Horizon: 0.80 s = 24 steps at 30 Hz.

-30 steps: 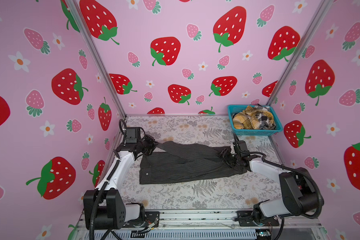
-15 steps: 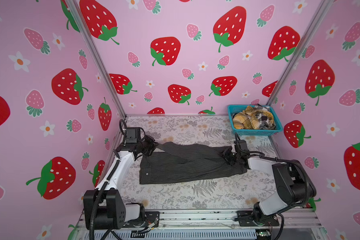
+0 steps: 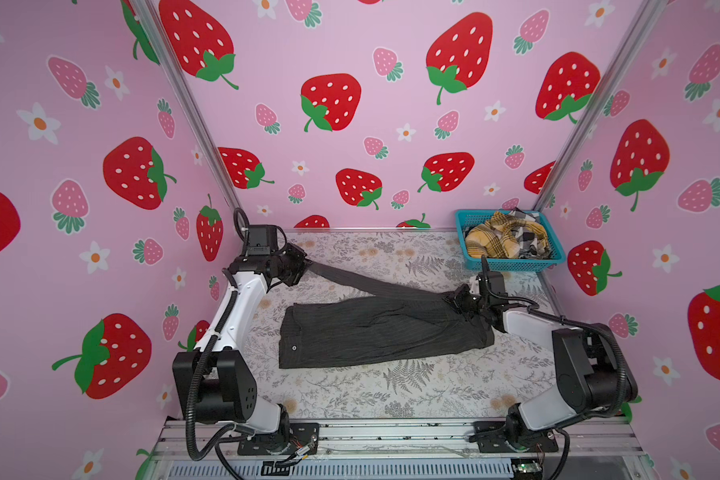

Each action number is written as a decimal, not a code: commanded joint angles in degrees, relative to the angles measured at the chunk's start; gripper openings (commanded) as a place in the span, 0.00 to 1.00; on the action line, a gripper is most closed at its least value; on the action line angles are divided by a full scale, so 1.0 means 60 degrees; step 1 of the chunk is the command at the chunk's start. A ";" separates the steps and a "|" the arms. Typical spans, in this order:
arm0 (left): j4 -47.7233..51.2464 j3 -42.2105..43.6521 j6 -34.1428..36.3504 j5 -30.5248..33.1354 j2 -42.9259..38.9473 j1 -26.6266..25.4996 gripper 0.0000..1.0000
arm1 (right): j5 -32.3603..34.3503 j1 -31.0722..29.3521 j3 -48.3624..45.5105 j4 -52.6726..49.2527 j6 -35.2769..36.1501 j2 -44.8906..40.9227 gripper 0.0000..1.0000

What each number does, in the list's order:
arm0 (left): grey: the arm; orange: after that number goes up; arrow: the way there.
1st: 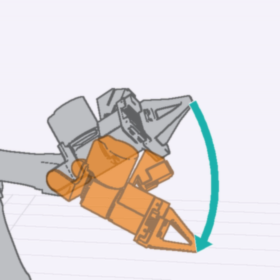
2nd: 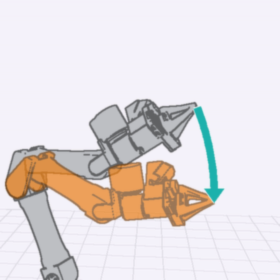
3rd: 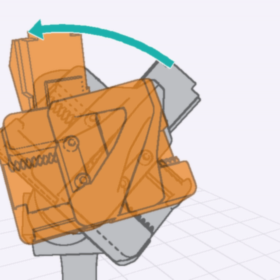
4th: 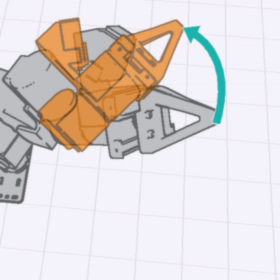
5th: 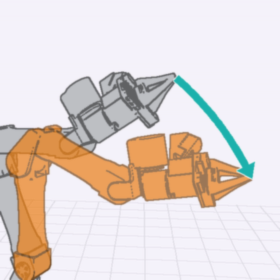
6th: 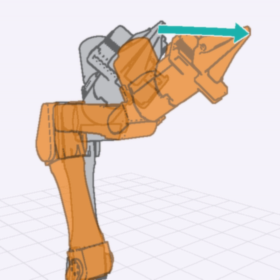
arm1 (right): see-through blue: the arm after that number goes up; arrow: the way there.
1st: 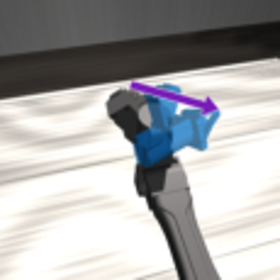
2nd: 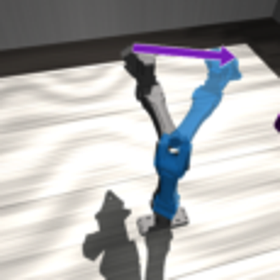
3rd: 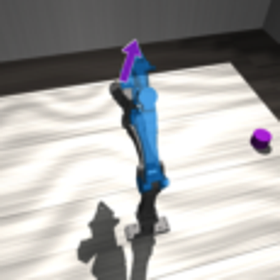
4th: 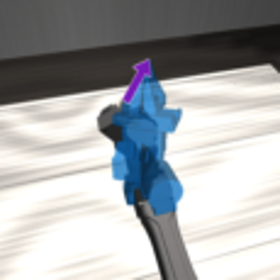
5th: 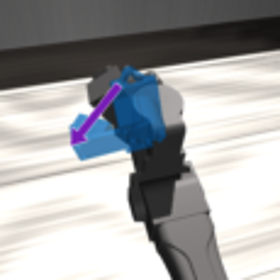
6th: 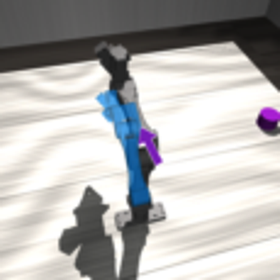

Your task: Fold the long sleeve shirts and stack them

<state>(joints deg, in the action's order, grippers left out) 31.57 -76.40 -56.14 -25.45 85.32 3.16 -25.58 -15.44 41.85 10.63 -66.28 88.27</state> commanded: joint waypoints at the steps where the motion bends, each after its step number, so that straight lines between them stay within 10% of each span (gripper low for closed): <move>1: 0.0832 0.0608 0.0796 -0.0087 -0.0077 0.0521 0.00 | -0.0360 0.0083 -0.0011 -0.0272 0.0406 -0.0340 0.00; 10: -0.1316 0.4626 0.2103 -0.0317 0.0200 0.1168 0.00 | -0.0594 -0.0085 -0.1383 0.0157 0.1133 0.0118 0.00; 24: -0.1224 0.3683 0.2567 0.0107 0.0252 0.1199 0.00 | -0.0517 -0.0151 -0.1614 0.0294 0.1156 -0.0329 0.00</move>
<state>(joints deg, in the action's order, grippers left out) 24.27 -50.68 -42.41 -25.96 88.42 9.87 -29.06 -16.03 31.46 11.66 -59.72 88.18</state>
